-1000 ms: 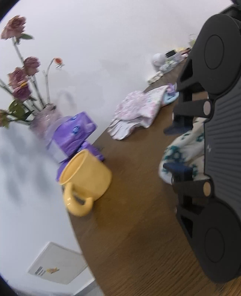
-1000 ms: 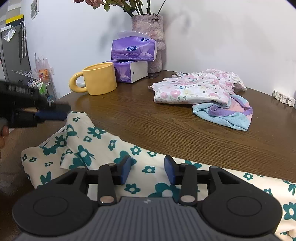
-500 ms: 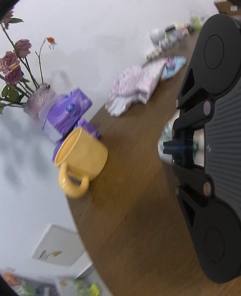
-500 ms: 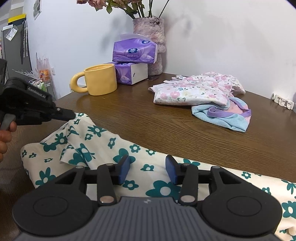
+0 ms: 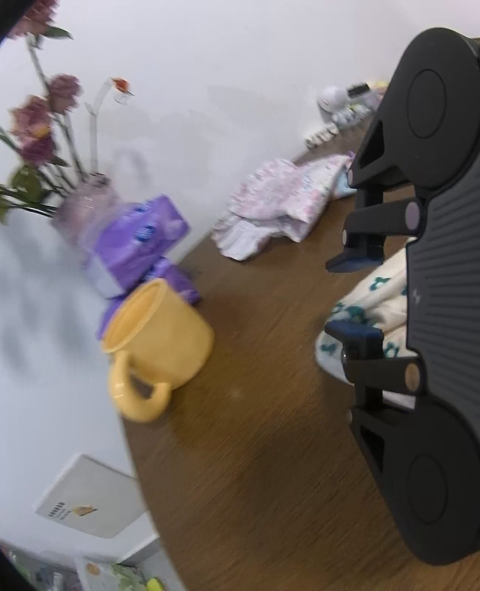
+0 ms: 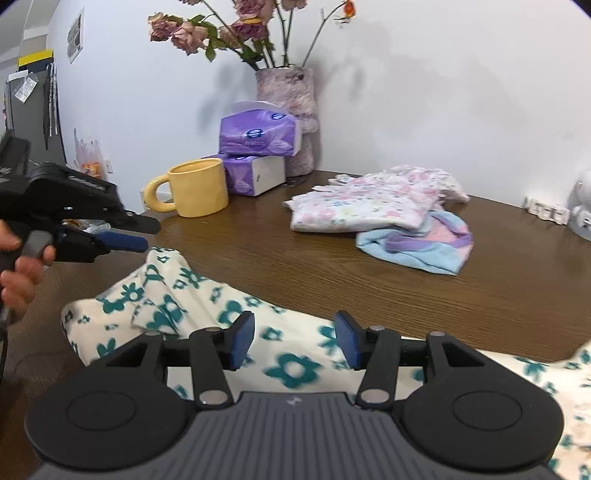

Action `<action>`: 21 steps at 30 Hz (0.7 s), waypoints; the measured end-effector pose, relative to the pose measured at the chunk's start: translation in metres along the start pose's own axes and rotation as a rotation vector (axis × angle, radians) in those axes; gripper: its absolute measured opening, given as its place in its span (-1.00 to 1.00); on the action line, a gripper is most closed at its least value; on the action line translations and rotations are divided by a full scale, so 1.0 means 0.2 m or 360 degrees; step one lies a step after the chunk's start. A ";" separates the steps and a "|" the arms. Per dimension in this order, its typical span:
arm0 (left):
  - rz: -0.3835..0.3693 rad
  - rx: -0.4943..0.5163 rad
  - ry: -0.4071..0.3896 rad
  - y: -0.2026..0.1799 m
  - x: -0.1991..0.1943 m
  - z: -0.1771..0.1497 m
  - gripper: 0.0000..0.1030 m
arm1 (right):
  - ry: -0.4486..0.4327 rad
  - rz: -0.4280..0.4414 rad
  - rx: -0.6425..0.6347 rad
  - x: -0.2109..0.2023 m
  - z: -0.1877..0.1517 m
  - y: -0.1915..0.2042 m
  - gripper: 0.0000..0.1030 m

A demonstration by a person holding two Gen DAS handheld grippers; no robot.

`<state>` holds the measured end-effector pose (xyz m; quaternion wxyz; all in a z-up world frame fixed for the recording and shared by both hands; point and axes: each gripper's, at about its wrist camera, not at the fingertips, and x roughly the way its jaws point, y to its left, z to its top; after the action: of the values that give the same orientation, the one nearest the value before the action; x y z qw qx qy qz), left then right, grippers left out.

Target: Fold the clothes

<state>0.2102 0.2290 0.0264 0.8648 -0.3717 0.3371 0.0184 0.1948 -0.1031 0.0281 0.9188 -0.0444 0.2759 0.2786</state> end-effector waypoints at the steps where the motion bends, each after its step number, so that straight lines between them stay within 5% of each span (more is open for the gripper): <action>1: 0.0054 0.0004 0.0010 -0.01 0.02 -0.01 -0.57 | 0.0007 -0.0005 0.0017 -0.01 -0.01 -0.03 -0.04; 3: 0.0137 0.0036 0.0007 -0.04 0.06 -0.03 -0.98 | 0.0020 -0.0015 0.0052 -0.03 -0.02 -0.10 -0.04; 9: 0.0143 0.0087 -0.0141 -0.03 0.01 -0.13 -0.99 | 0.0090 -0.0049 0.0200 -0.02 -0.06 -0.30 -0.04; 17: 0.0103 0.0032 -0.0204 0.05 -0.04 -0.19 -0.96 | 0.0143 -0.0077 0.0229 0.00 -0.10 -0.35 -0.05; 21: 0.0090 0.0303 -0.0279 -0.06 -0.16 -0.20 -0.57 | 0.0130 -0.0067 0.0228 -0.01 -0.10 -0.35 -0.02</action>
<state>0.1656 0.2006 0.0339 0.9214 -0.2753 0.2708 0.0431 0.2213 -0.1675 0.0067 0.9133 0.0043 0.3314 0.2367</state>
